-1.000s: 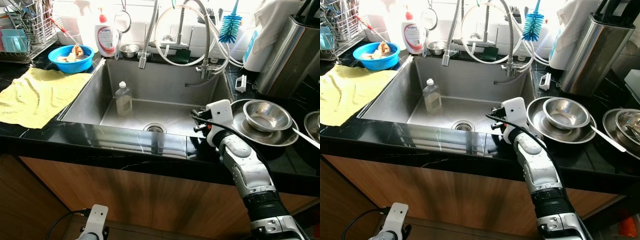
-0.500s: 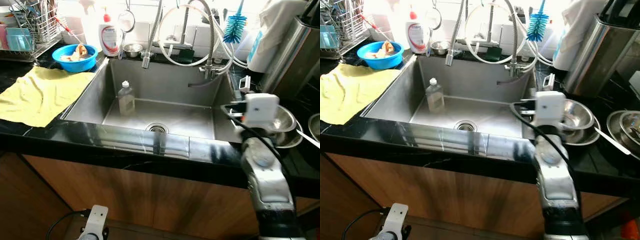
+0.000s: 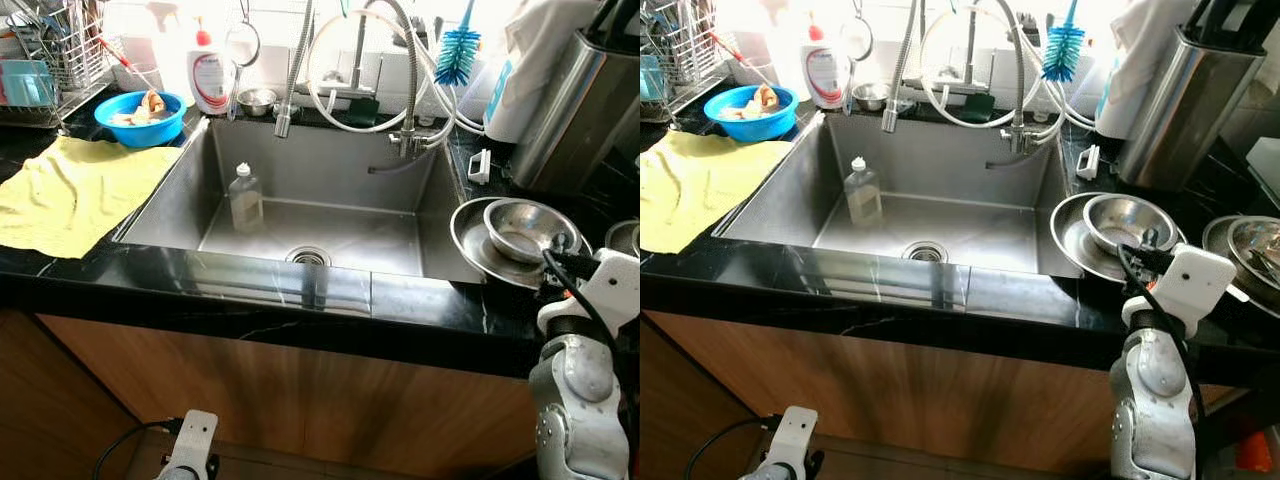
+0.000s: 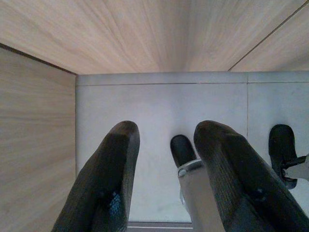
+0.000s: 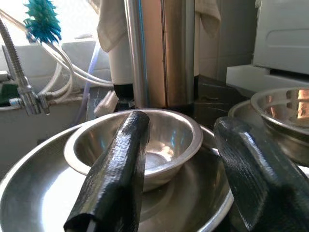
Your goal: Kitchen organization
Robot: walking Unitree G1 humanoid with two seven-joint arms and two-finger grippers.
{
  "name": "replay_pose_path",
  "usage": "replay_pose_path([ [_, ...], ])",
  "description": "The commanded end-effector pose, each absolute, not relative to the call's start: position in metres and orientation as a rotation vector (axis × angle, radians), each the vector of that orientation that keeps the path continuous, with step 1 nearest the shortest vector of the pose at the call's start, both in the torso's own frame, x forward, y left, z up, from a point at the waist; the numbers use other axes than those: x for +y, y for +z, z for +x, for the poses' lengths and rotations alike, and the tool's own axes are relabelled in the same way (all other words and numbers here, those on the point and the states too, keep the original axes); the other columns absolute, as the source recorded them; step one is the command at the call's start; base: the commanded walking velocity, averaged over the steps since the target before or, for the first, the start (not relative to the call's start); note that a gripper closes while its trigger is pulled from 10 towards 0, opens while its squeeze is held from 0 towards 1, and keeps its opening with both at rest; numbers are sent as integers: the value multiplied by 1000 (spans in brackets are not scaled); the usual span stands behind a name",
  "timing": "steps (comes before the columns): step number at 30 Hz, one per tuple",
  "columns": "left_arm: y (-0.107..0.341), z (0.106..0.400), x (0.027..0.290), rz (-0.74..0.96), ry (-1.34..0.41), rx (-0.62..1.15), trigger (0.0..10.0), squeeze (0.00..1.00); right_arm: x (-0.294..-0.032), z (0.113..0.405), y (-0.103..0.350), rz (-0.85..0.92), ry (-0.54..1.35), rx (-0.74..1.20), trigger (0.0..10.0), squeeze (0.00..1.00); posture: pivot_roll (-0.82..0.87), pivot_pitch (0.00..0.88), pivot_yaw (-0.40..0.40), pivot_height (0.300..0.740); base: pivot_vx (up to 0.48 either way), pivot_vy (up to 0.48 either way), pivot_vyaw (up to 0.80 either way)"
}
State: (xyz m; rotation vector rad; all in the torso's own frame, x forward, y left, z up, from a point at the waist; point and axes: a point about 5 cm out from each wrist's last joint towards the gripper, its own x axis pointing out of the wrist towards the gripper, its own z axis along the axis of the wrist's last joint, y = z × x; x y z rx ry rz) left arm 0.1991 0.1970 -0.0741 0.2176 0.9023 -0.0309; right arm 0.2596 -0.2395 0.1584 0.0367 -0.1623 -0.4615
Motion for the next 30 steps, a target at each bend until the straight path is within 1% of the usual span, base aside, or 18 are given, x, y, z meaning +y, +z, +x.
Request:
replay_pose_path([
  [1,-76,197,196,234,-38,914,10000,0,-243,255,165,49,-482,-207,10000,1000,-141,0,-46,740,0,0,0],
  [6,-76,197,196,232,-37,913,10000,0,-242,251,166,65,-498,-233,10000,1000,-141,0,-48,740,0,0,0],
  [8,-76,197,196,232,-37,913,10000,0,-244,247,172,37,-519,-267,10000,988,-145,0,-49,740,0,0,0],
  [9,-76,197,196,232,-37,913,10000,0,-248,244,175,31,-554,-284,10000,86,-147,0,-48,740,0,0,0],
  [10,-76,197,196,232,-37,914,10000,0,-254,241,174,46,-603,-284,10000,0,-148,0,-48,740,0,0,0],
  [13,-76,197,196,232,-34,914,10000,0,-265,236,172,65,-685,-281,10000,0,-145,0,-50,740,0,0,0],
  [16,-75,197,196,232,-33,913,10000,0,-268,235,171,95,-702,-288,10000,0,-146,0,-50,740,0,0,0],
  [30,-75,197,197,235,-30,914,10000,0,-265,237,154,184,-715,-223,10000,0,-143,0,-51,740,0,0,0],
])
